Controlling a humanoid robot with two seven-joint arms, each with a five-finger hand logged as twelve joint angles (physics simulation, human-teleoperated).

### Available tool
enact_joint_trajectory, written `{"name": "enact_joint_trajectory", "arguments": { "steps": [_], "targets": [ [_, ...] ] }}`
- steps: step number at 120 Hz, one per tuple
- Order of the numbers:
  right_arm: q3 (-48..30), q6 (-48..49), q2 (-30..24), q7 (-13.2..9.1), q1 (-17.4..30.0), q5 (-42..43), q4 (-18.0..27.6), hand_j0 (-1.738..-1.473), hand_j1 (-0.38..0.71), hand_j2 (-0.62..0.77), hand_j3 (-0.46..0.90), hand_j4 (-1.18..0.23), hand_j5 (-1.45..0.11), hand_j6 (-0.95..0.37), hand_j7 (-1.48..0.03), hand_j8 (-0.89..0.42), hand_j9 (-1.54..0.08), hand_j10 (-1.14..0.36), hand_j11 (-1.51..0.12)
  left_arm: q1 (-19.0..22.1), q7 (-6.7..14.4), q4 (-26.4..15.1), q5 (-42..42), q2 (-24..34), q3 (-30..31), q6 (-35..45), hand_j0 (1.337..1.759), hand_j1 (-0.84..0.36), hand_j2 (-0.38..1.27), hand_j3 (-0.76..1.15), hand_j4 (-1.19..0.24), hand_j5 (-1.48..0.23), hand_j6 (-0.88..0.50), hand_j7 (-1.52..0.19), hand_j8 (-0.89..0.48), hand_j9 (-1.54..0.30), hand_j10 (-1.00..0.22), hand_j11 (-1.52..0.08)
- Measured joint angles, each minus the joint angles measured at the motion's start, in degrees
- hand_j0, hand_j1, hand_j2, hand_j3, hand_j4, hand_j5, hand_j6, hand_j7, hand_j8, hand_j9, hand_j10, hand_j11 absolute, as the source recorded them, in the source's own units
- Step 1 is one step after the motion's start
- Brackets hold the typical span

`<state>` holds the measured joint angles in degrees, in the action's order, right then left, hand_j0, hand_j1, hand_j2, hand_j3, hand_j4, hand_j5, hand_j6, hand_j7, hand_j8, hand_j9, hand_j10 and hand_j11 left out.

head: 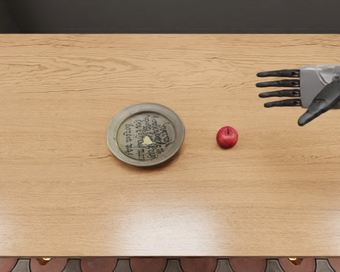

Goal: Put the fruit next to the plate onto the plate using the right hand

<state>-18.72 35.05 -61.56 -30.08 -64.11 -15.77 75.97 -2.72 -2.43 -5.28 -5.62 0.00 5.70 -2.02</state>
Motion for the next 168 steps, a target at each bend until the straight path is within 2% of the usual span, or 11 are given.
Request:
{"name": "enact_joint_trajectory", "arguments": {
  "steps": [14,34,63,85,103,115,145,168],
  "targets": [
    [-0.16,0.0,1.95,-0.11,-0.15,0.51,-0.61,-1.658,-0.31,-0.01,0.0,-0.03,-0.05,-0.03,-0.05,-0.03,-0.05,-0.03,-0.05,0.0,-0.01,0.0,0.0,0.0,0.0,0.0,1.658,0.07,0.05,0.0,-0.23,-0.3,-0.23,-0.3,-0.23,-0.3,-0.23,-0.3],
    [-0.48,-0.01,3.84,0.66,-2.48,6.29,0.01,-1.658,-0.31,-0.01,0.0,-0.03,-0.05,-0.03,-0.05,-0.03,-0.05,-0.04,-0.05,0.0,-0.02,0.0,0.0,0.0,0.0,0.0,1.658,0.07,0.05,0.0,-0.23,-0.3,-0.23,-0.3,-0.23,-0.3,-0.23,-0.3],
    [-6.75,-0.77,8.89,0.99,-4.4,32.65,2.85,-1.658,-0.3,-0.01,0.0,-0.04,-0.05,-0.04,-0.05,-0.04,-0.05,-0.04,-0.05,0.0,-0.01,0.0,0.0,0.0,0.01,0.0,1.658,0.07,0.05,0.0,-0.23,-0.3,-0.23,-0.3,-0.23,-0.3,-0.23,-0.3],
    [-4.61,-13.58,10.12,0.23,-4.55,47.32,10.7,-1.658,-0.3,-0.01,0.0,-0.04,-0.05,-0.04,-0.05,-0.04,-0.05,-0.04,-0.05,0.0,-0.01,0.0,0.0,0.0,0.01,0.0,1.658,0.07,0.05,0.0,-0.23,-0.3,-0.23,-0.3,-0.23,-0.3,-0.23,-0.3],
    [0.34,-25.81,11.26,-1.5,-4.55,52.9,15.07,-1.658,-0.3,-0.01,0.0,-0.04,-0.05,-0.04,-0.05,-0.04,-0.05,-0.04,-0.05,0.0,-0.02,0.0,0.0,0.0,0.01,0.0,1.658,0.07,0.05,0.0,-0.23,-0.3,-0.23,-0.3,-0.23,-0.3,-0.23,-0.3],
    [4.23,-34.12,12.41,-3.52,-4.63,55.82,17.78,-1.658,-0.3,-0.01,0.0,-0.04,-0.05,-0.04,-0.05,-0.04,-0.05,-0.04,-0.05,0.0,-0.01,0.0,0.0,0.0,0.0,0.0,1.658,0.07,0.05,0.0,-0.23,-0.3,-0.23,-0.3,-0.23,-0.3,-0.23,-0.3],
    [14.1,-49.97,18.22,-4.79,-5.22,59.77,19.76,-1.658,-0.3,-0.01,0.0,-0.04,-0.05,-0.04,-0.05,-0.04,-0.05,-0.04,-0.05,0.0,0.0,0.0,0.0,0.0,0.01,0.0,1.658,0.07,0.05,0.0,-0.23,-0.3,-0.23,-0.3,-0.23,-0.3,-0.23,-0.3],
    [18.05,-56.54,21.86,-4.9,-5.8,59.66,19.89,-1.658,-0.3,-0.01,0.0,-0.04,-0.05,-0.04,-0.05,-0.04,-0.05,-0.04,-0.05,0.0,0.0,0.0,0.0,0.0,0.0,0.0,1.658,0.07,0.05,0.0,-0.23,-0.3,-0.23,-0.3,-0.23,-0.3,-0.23,-0.3]
  ]
}}
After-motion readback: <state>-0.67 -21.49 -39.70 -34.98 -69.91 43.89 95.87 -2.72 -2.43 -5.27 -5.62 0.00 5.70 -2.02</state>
